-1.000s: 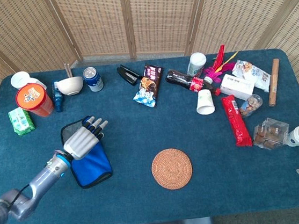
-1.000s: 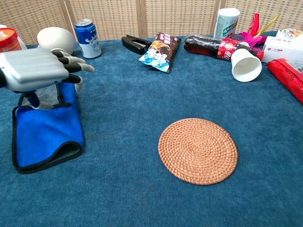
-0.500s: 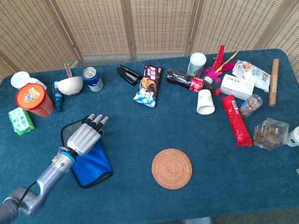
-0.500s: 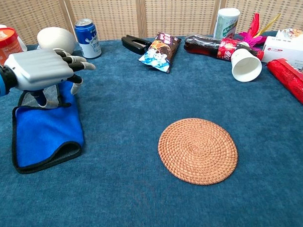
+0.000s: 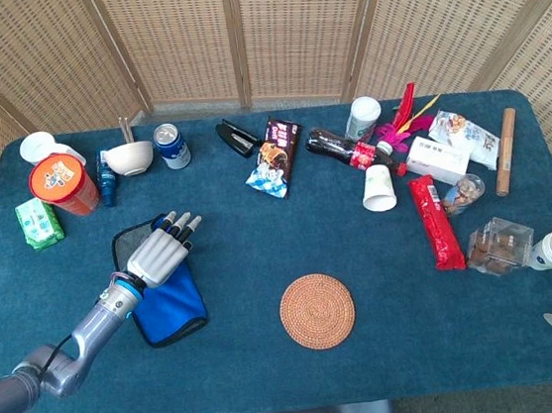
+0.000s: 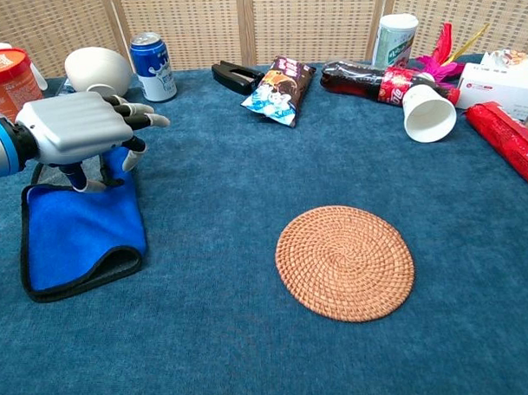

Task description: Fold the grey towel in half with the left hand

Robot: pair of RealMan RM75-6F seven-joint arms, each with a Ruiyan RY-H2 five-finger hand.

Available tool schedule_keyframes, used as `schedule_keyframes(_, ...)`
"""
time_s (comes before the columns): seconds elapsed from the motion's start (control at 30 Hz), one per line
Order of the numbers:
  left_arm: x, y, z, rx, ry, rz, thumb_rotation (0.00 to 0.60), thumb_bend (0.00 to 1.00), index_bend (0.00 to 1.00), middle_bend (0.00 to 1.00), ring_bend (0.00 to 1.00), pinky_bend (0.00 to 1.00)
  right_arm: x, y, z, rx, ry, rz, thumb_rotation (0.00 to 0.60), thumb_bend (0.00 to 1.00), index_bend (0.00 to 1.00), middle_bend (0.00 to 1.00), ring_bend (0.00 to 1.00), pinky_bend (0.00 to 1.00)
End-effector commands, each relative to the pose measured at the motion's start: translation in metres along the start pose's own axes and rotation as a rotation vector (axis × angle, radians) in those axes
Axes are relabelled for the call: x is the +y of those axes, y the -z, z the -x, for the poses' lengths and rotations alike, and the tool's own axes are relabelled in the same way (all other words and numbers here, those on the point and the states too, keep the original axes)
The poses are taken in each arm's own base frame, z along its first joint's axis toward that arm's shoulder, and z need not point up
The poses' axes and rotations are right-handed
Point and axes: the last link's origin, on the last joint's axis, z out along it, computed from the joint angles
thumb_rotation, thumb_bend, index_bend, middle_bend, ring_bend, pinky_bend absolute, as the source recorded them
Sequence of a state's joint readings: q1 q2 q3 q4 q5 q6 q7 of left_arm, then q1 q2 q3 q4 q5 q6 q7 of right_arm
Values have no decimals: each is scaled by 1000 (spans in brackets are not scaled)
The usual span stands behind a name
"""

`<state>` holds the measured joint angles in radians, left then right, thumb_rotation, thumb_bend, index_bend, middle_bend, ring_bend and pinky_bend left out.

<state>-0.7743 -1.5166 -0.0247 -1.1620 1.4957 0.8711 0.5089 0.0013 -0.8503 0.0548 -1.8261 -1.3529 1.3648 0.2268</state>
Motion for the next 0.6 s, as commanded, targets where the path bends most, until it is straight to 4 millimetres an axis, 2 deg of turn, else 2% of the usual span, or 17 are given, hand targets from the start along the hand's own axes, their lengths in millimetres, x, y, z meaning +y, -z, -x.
schedule_keyframes(0.03, 1, 0, 0, 0, -2, 2, 600, 291, 489, 0, 0, 168, 0, 0, 0, -4, -6, -3, 600, 0, 0, 0, 0, 0)
schedule_keyframes(0.37, 3, -3, 1, 4, -13, 3, 600, 294, 581, 0, 0, 182, 0, 0, -1, -12, -18, -8, 600, 0, 0, 0, 0, 0)
schedule_keyframes(0.6, 2, -1, 2, 1, -17, -2, 600, 367, 624, 0, 0, 182, 0, 0, 0, -14, -16, -7, 600, 0, 0, 0, 0, 0)
